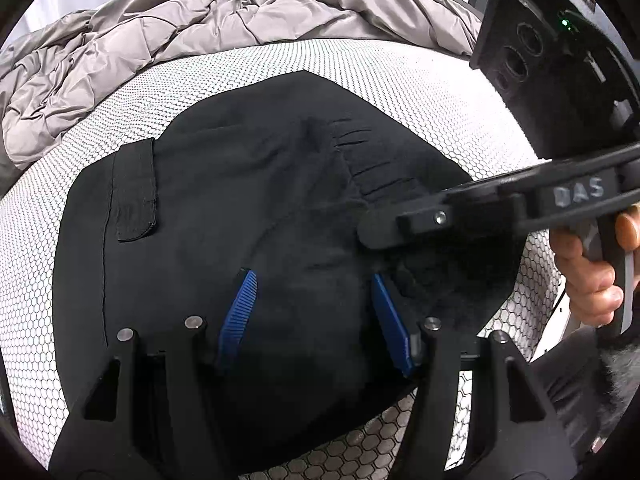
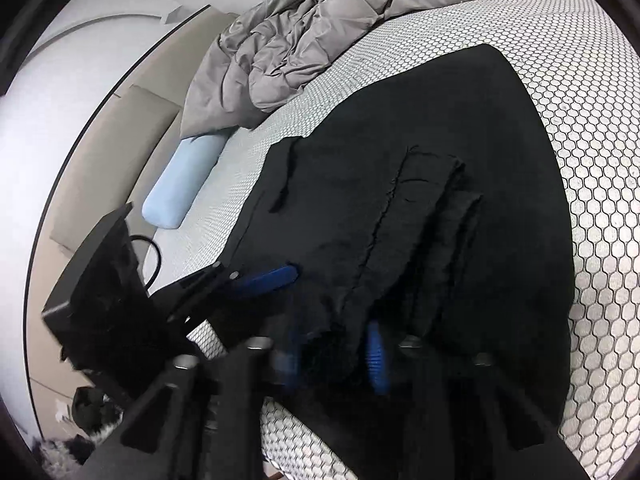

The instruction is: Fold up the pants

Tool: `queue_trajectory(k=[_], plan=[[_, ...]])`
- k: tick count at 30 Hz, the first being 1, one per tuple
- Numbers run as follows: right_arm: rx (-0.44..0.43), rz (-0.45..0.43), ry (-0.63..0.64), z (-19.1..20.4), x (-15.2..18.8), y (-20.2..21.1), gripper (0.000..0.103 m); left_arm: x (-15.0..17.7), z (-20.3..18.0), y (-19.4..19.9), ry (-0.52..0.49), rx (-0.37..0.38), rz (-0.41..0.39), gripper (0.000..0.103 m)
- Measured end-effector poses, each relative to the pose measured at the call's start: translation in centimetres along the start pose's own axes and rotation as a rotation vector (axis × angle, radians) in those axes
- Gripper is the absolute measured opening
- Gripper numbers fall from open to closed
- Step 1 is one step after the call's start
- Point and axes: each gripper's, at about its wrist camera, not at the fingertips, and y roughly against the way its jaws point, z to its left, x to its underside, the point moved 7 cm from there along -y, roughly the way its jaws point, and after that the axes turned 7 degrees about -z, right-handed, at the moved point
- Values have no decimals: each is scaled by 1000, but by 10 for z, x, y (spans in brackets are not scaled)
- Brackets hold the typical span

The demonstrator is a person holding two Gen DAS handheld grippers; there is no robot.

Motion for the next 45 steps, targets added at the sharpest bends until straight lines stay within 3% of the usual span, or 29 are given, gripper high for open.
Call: queue_trajectory(k=[1, 4, 6, 10, 12, 14, 18, 24, 27, 32, 39, 45], plan=[[-6, -4, -9, 1, -1, 2, 8, -1, 2, 4, 9, 16, 0, 57], [-39, -43, 41, 22, -1, 18, 7, -9, 11, 24, 52, 48, -38, 58], [-51, -66, 86, 37, 3, 31, 7, -14, 19, 40, 91, 65, -79, 66], [110, -10, 93, 8, 25, 22, 7, -12, 24, 44, 116, 74, -85, 69], [99, 13, 35, -9, 30, 14, 6, -8, 20, 37, 98, 55, -67, 69], [69, -30, 34, -3, 23, 30, 10, -7, 11, 30, 84, 55, -58, 69], [152, -158, 78, -4, 6, 61, 21, -5, -14, 15, 32, 58, -63, 69], [202, -56, 0, -30, 8, 19, 24, 4, -22, -5, -11, 21, -32, 69], [140, -78, -65, -33, 0, 19, 26, 5, -16, -4, 11, 48, -34, 70], [86, -132, -41, -23, -8, 36, 26, 6, -15, -4, 0, 48, -37, 70], [30, -108, -68, -28, -19, 23, 26, 7, -12, -4, -1, 58, -35, 70], [-2, -24, 30, -17, 10, 24, 27, 9, -10, -2, -12, 65, -29, 71]])
